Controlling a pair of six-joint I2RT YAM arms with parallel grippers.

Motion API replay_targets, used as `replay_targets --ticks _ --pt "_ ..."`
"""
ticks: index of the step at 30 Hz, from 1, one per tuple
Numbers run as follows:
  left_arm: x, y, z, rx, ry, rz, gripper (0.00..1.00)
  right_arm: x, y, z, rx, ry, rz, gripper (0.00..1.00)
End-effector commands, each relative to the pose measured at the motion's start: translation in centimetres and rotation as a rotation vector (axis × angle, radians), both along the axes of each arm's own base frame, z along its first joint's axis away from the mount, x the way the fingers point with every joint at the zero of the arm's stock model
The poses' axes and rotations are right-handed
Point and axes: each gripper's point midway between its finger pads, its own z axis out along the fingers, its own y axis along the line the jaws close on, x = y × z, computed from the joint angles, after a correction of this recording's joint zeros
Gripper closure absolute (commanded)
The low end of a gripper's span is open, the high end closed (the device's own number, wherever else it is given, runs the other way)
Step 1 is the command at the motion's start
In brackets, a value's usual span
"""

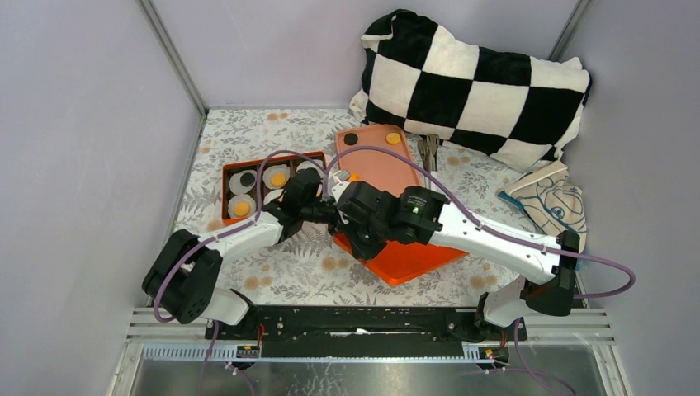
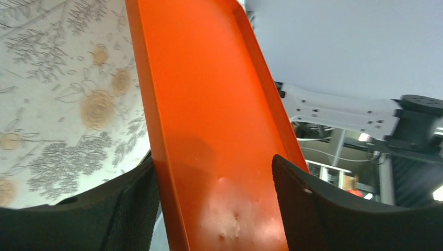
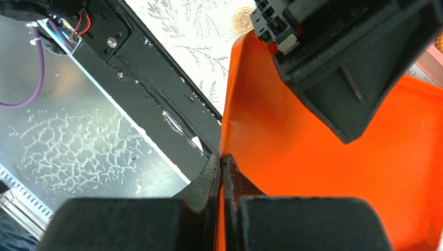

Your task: Pack the cookies

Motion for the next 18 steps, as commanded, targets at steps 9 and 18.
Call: replay_targets --ticks 9,18 --pt "-1.5 -2.6 7.3 -0.225 0.072 -0.05 0.76 1.8 3.3 5.8 0.231 -0.145 0.055 1.0" --pt "1.8 -4.0 8.5 -0.19 0.052 0.024 1.0 3.7 2.4 6.1 0.217 -0.24 -0.026 0.67"
